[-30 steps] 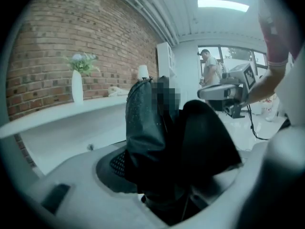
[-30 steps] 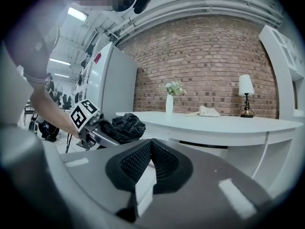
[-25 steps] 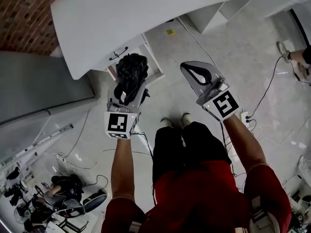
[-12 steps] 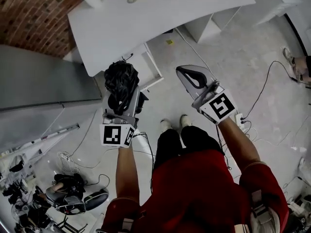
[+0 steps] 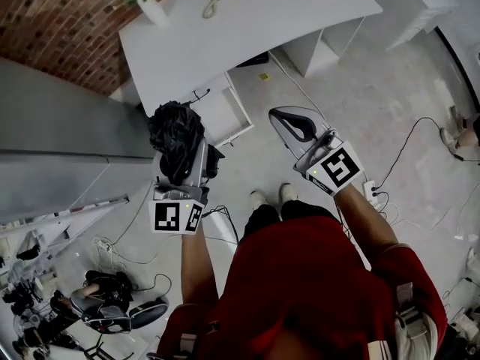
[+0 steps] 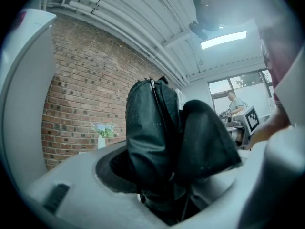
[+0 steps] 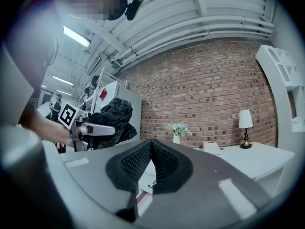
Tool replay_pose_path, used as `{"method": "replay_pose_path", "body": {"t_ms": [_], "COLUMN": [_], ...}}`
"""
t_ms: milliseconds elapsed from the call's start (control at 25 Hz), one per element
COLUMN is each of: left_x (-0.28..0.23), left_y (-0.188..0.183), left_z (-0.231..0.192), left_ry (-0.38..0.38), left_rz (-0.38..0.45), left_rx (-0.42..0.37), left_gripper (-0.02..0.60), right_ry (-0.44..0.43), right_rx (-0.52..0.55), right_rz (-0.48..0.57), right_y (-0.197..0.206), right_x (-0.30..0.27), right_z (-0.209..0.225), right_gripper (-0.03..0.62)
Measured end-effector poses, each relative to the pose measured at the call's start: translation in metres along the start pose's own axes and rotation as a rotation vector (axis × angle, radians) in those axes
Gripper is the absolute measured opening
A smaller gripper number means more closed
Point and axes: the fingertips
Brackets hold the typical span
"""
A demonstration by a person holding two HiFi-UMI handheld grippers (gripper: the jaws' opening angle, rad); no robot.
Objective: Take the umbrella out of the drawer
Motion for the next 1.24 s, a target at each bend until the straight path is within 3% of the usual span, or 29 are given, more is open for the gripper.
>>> {"method": "replay_pose_path", "body": {"t_ms": [320,1240], "left_x": [0.013,0.018], "left_y": [-0.016,-0.003], "left_z": [0.007,-0.006], "left_ry": [-0.009,0.001], "left_rz": [0.023,0.045], "left_rx": [-0.016,0.0], "left_gripper": [0.245,0.245], "right_ry": [0.011,0.052], "right_rx": [0.003,0.031], "right_rz": [0.01,0.006], "right_y": [-0.011,-0.006], "right_x": [0.008,0.01], "right_z": [-0.008,-0.011], "right_gripper": [0.012,0.012]}}
Point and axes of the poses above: the fingertips, and each gripper's own axes: x backward along the fingers, z to its right, y out of its underside, and after that the axes turned 14 degrees about y, right-handed
